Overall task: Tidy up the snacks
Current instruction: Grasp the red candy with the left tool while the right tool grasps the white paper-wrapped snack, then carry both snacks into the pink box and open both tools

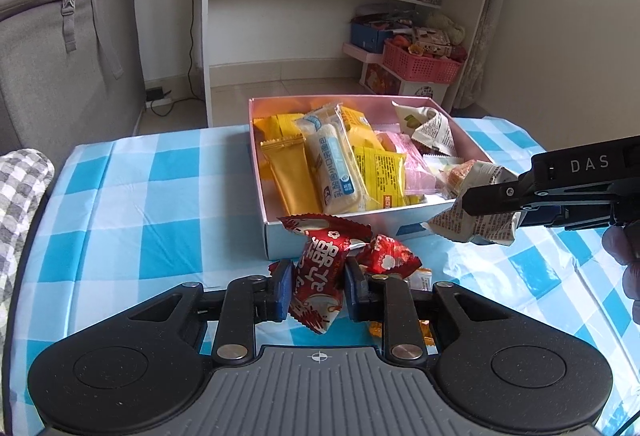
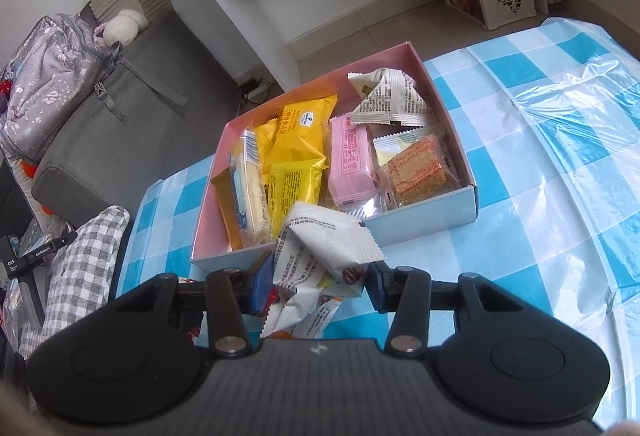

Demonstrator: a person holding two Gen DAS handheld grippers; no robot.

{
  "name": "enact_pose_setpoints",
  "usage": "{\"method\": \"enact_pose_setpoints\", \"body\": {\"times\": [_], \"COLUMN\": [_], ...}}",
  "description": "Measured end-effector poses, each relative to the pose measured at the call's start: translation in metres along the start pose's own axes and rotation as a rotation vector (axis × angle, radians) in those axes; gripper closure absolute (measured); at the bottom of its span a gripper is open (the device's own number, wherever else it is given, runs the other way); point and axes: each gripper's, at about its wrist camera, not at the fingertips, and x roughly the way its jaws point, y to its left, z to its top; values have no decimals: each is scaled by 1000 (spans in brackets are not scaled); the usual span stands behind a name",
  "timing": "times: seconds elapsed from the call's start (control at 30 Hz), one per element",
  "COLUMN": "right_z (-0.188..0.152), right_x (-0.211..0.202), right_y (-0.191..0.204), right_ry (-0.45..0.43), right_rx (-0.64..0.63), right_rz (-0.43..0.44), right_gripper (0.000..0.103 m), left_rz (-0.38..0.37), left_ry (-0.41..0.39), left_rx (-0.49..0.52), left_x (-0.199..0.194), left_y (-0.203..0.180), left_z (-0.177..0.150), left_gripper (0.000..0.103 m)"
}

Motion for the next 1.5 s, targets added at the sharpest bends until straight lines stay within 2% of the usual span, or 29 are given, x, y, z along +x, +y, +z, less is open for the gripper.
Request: {"method": "enact_pose_setpoints", "body": {"times": [0.23,0.53,0.73,1.0,1.2,1.37,1.47,1.5], "right_z": [15,33,36,40,42,44,46,46], "right_x": [-2,17,33,39,41,36,31,29], "right_y": [-6,-9,-7,-9,-12,-8,-6,-5], "right_ry": [-47,-57,-38,-43,-62,-101,-118,-125], "right_rx": [22,6,-55,-81,-78,-121,-137,-140], "right_rz": [10,8,34,60,54,-7,-23,-24], "right_gripper": [60,60,59,59,57,42,36,32], "left_rz": [12,51,60,62,51,50,60,60], "left_ry": [-30,-3,28,44,15,-3,-15,-20], "left_rx": [-28,-16,11,-3,-7,8,13,14], "left_x": [3,34,55,77,78,74,68,66], "left_y": [0,1,-2,0,3,1,-2,-2], "left_z": [21,48,52,52,53,53,51,51], "left_gripper": [79,79,79,79,78,72,54,42]}}
